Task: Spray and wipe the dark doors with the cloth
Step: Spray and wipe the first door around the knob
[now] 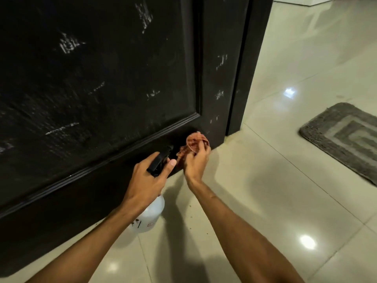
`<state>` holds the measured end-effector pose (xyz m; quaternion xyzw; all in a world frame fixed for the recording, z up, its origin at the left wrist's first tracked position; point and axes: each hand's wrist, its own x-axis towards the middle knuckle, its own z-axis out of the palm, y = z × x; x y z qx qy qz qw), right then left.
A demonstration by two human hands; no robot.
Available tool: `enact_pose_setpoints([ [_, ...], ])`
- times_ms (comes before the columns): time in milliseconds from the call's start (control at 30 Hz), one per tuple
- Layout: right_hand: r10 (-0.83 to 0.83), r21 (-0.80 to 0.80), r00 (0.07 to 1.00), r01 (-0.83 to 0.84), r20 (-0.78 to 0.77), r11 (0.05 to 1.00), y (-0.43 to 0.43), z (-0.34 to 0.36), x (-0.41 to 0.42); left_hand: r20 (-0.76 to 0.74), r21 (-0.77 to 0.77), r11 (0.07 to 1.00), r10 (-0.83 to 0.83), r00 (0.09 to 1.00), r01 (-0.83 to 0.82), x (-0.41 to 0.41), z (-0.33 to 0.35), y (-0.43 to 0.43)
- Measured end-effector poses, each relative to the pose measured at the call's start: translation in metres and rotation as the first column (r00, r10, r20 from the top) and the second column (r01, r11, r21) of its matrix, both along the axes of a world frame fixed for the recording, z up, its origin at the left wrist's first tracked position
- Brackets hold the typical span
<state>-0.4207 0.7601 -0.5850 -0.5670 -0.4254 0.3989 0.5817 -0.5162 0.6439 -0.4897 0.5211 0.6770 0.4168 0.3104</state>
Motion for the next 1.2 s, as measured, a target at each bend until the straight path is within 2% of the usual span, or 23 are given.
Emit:
enact_pose_setpoints([
  [67,0.073,0.192,0.994,-0.087,0.083,0.978,-0.012,0.008,0.005,0.016,0.016,1.0,-0.003,1.0,0.003,0.012,0.004,0.008],
  [100,0.086,0.179,0.994,-0.097,0.067,0.979,-0.013,-0.002,0.007,0.034,0.021,1.0,-0.005,0.999,0.004,0.018,0.005,0.01],
  [133,0.08,0.092,0.997,-0.081,0.018,0.992,-0.009,-0.016,0.01,0.047,0.01,1.0,0.0,0.999,0.0,0.022,0.003,0.012],
  [200,-0.039,-0.16,0.996,0.025,-0.084,0.987,0.008,-0.055,0.015,0.062,-0.01,1.0,0.017,0.998,-0.016,0.025,0.002,0.012],
  [233,-0.083,-0.215,0.988,0.053,-0.131,0.975,0.017,-0.056,0.018,0.073,-0.002,1.0,0.022,0.997,-0.022,0.022,0.003,0.015],
  [267,-0.098,-0.186,0.989,0.075,-0.115,0.98,0.025,-0.04,0.018,0.084,0.013,0.999,0.028,0.996,-0.029,0.019,0.006,0.021],
  [333,-0.056,0.012,0.998,0.056,0.011,0.998,0.024,0.008,0.022,0.072,0.018,1.0,0.006,0.997,-0.007,0.015,0.005,0.039],
  [367,-0.055,0.088,0.994,0.047,0.094,0.995,0.029,0.011,0.025,0.071,0.013,1.0,-0.012,0.997,0.011,0.014,0.002,0.046],
  [400,-0.067,0.093,0.991,0.056,0.115,0.994,0.032,0.004,0.025,0.076,0.013,1.0,-0.02,0.997,0.019,0.014,-0.001,0.051],
  [433,-0.085,0.04,0.989,0.081,0.119,0.996,0.037,-0.008,0.027,0.08,0.017,1.0,-0.026,0.996,0.025,0.015,-0.006,0.054],
  [533,-0.167,-0.217,0.986,0.156,-0.03,0.964,0.05,-0.016,0.034,0.106,0.046,0.998,-0.048,0.993,0.044,0.021,-0.009,0.057],
  [567,-0.169,-0.173,0.985,0.163,-0.025,0.971,0.052,-0.003,0.035,0.117,0.053,0.997,-0.069,0.991,0.063,0.023,-0.007,0.059],
  [667,-0.184,0.12,0.979,0.173,0.085,0.978,0.061,0.015,0.042,0.126,0.058,0.994,-0.1,0.987,0.094,0.027,-0.003,0.069],
  [700,-0.173,0.089,0.98,0.165,0.102,0.982,0.064,0.01,0.041,0.12,0.062,0.994,-0.093,0.988,0.086,0.027,-0.005,0.071],
  [800,-0.165,-0.208,0.986,0.167,0.025,0.964,0.073,-0.004,0.05,0.113,0.06,0.994,-0.096,0.989,0.089,0.029,-0.006,0.069],
  [833,-0.168,-0.191,0.985,0.171,0.031,0.967,0.074,0.009,0.054,0.115,0.066,0.993,-0.105,0.988,0.098,0.03,-0.003,0.071],
  [933,-0.172,0.138,0.981,0.16,0.086,0.978,0.079,0.035,0.063,0.119,0.085,0.99,-0.119,0.986,0.109,0.035,0.005,0.076],
  [967,-0.166,0.154,0.981,0.149,0.104,0.977,0.08,0.027,0.063,0.117,0.088,0.991,-0.108,0.987,0.098,0.035,0.004,0.076],
  [1000,-0.162,0.115,0.98,0.149,0.113,0.982,0.085,0.009,0.063,0.111,0.082,0.993,-0.098,0.989,0.089,0.035,0.002,0.075],
  [1067,-0.096,-0.166,0.995,0.101,0.042,0.981,0.086,-0.035,0.066,0.109,0.065,0.993,-0.1,0.989,0.094,0.034,-0.002,0.068],
  [1100,-0.106,-0.249,0.994,0.107,0.018,0.963,0.097,-0.057,0.07,0.108,0.073,0.992,-0.108,0.988,0.1,0.034,0.0,0.066],
  [1133,-0.149,-0.267,0.989,0.14,-0.014,0.954,0.107,-0.06,0.072,0.107,0.082,0.991,-0.116,0.987,0.107,0.035,0.003,0.066],
  [1200,-0.179,-0.117,0.984,0.176,-0.01,0.977,0.101,-0.021,0.076,0.1,0.085,0.99,-0.12,0.988,0.112,0.036,0.009,0.071],
])
